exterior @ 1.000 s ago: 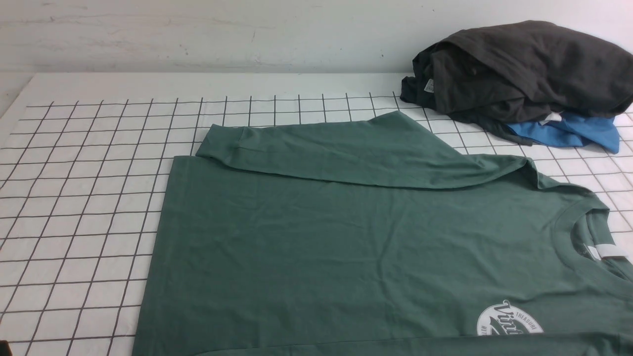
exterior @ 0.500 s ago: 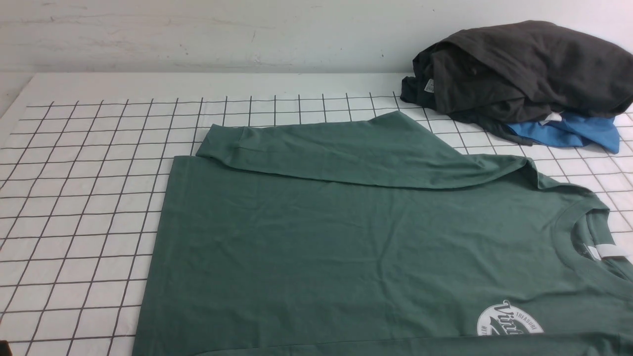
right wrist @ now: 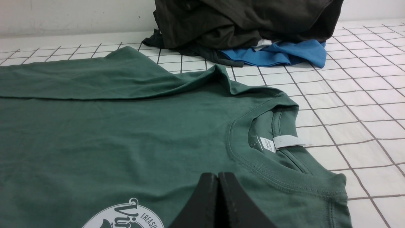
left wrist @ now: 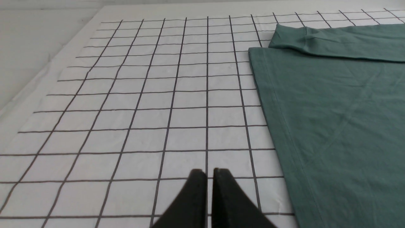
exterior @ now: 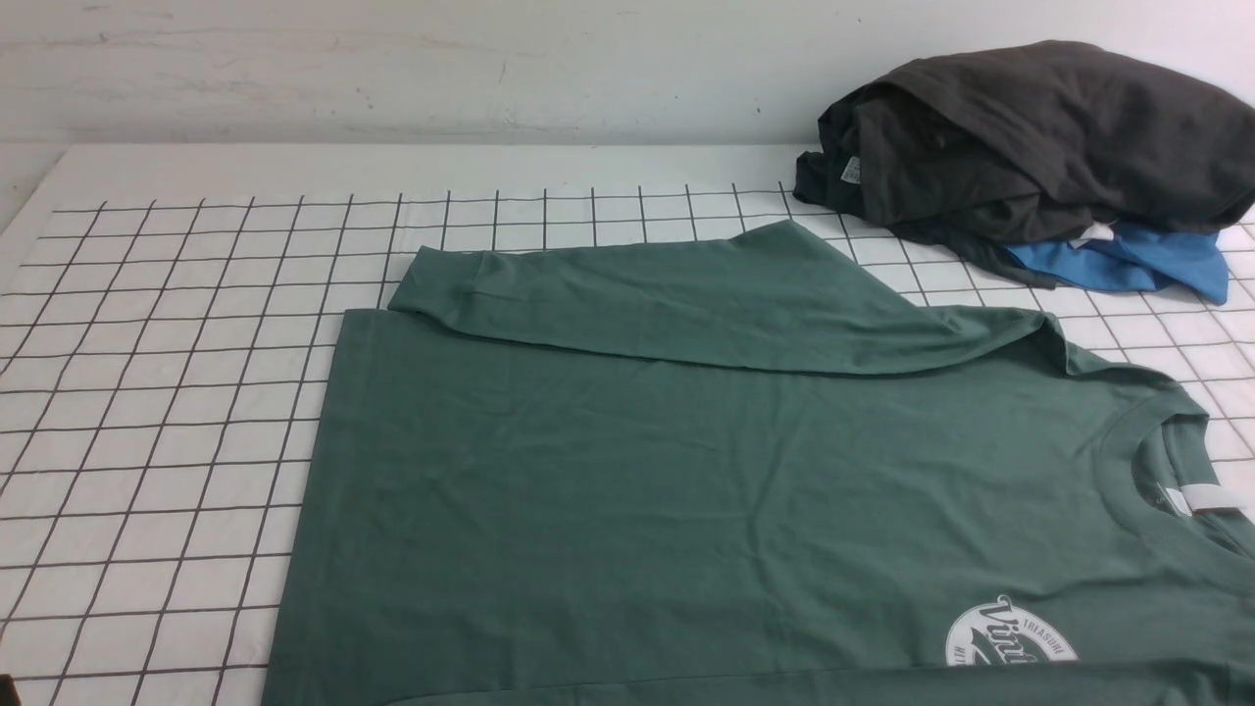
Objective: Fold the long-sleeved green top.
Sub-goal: Use the left arm to clamp the cuff closest to it
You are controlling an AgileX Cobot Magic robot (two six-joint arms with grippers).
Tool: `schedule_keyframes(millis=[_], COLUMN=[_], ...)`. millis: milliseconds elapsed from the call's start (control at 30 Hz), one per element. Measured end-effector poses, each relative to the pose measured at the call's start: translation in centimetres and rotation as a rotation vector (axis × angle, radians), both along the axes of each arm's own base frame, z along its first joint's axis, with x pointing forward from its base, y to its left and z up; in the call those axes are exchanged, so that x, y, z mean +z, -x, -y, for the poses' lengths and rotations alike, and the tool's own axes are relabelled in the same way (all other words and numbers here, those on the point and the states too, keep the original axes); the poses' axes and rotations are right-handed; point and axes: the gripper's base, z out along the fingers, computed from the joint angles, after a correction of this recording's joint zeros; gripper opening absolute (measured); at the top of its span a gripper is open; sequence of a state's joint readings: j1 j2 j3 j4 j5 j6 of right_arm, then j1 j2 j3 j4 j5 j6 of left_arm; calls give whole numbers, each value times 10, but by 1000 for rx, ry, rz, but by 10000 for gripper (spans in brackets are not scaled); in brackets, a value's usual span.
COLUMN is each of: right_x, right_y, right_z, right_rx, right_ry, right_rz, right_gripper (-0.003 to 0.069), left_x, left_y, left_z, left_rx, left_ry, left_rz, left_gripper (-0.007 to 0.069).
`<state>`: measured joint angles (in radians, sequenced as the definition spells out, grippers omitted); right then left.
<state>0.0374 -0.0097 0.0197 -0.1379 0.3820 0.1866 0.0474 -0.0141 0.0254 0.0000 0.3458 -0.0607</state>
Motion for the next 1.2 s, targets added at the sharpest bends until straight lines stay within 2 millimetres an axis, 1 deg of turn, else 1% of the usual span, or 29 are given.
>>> schedule_keyframes(millis=[100,133,167,233,267,300,367,400,433,467,533,600,700,767,800,833,867,900,933,1033,1100,1133,1200], right_x=[0,0,0,0,0,0,0,0,1,1,1,2,2,2,2,2,1,2,2,6,16,28,49], right_y=[0,0,0,0,0,0,0,0,0,0,0,1,1,1,1,0,0,0,0,0,1,2,2], right_z=[0,0,-1,-2,-3,-5,-7,-10,-10,-13,-16,-17,-17,-17,-17,-16,-16,-16,-15,-14,-14,-13,-12], right_rx=[-4,-6,-11,-16,-19,-26,-39,-45,-47,-57,-65,-68,-69,-70,-70,-67,-67,-65,-57,-30,-2,21,39], right_ry=[-24,-44,-92,-184,-232,-362,-577,-718,-768,-939,-1133,-1241,-1254,-1225,-1207,-1176,-1168,-1145,-1102,-977,-868,-782,-645], right_rz=[0,1,1,1,-1,-5,-15,-23,-27,-43,-62,-76,-77,-74,-71,-66,-66,-60,-46,-17,20,60,87], right_gripper=[-15,-15,-15,-15,-15,-15,-15,-15,-15,-15,-15,-15,-15,-15,-15,-15,-15,-15,-15,-15,-15,-15,-15], left_x=[0,0,1,2,3,5,6,7,7,8,8,8,10,12,15,24,26,35,54,86,101,111,123], left_y=[0,0,0,-1,-1,-1,-1,-1,-1,-1,-1,-1,-1,-1,0,1,1,3,7,15,14,10,2], left_z=[2,4,6,10,11,14,17,18,18,19,19,20,21,22,22,23,23,23,25,31,34,35,35], left_rx=[9,13,20,30,34,39,41,40,40,40,41,39,32,13,-3,-35,-41,-68,-129,-236,-284,-304,-326], left_ry=[111,192,330,537,615,780,936,984,985,1020,1049,1079,1119,1097,1068,1009,997,942,818,596,468,398,279], left_rz=[6,10,16,21,22,22,21,21,21,20,18,20,21,27,36,60,66,93,143,160,92,33,-105], left_gripper=[15,15,15,15,15,15,15,15,15,15,15,15,15,15,15,15,15,15,15,15,15,15,15])
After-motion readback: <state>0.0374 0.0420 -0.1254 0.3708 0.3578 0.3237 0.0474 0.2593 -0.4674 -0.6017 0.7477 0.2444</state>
